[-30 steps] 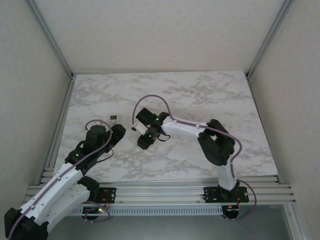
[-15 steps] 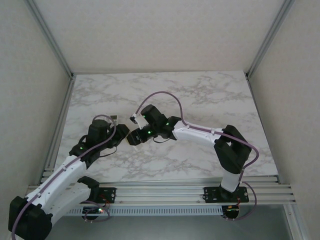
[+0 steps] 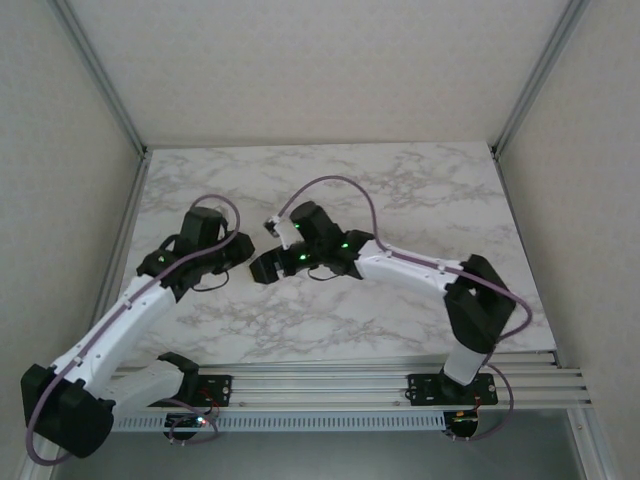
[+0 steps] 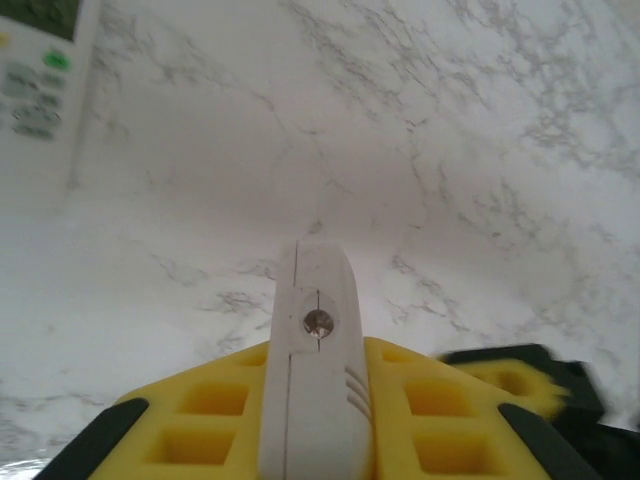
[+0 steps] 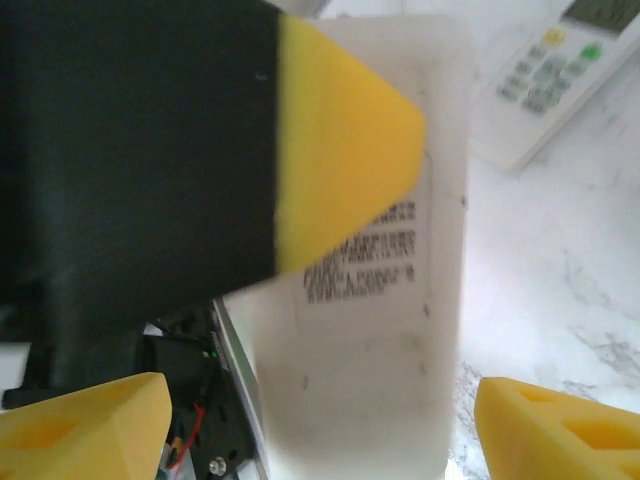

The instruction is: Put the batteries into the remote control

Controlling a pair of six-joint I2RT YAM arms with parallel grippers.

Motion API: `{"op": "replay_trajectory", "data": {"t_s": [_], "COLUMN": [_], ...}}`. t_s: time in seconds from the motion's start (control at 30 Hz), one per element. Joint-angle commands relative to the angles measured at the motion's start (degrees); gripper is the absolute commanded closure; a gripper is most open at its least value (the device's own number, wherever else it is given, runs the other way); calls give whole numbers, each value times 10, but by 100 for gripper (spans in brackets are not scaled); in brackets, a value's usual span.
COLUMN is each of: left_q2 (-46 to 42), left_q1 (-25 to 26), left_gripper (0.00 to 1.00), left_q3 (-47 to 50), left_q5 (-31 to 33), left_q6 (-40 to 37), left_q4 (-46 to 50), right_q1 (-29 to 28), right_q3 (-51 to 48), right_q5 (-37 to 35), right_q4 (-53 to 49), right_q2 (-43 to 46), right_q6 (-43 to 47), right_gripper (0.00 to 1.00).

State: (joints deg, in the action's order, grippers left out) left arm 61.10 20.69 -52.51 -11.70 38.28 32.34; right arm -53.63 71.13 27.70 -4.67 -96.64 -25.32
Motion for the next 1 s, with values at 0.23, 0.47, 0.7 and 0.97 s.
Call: {"op": "replay_trajectory", "data": {"t_s": [0.23, 0.47, 0.7, 0.97], "left_q2": [307, 531, 722, 796], "left_q1": [48, 63, 87, 100], "left_gripper": [100, 100, 100, 70], "left_q3": [-286, -447, -615, -645], "left_q5": [244, 332, 345, 335], "left_q6": [-97, -78, -79, -90], "left_q4": [299, 384, 438, 417], "right_q1": [106, 139, 156, 169], "right_q3": [-176, -229, -259, -288], "right_q5": [-17, -43, -48, -71], "right_q4": [31, -11, -25, -51], "right_q2": [191, 290, 337, 399], "right_q6": [-63, -37, -29, -26], "right_gripper": [14, 8, 6, 1]}}
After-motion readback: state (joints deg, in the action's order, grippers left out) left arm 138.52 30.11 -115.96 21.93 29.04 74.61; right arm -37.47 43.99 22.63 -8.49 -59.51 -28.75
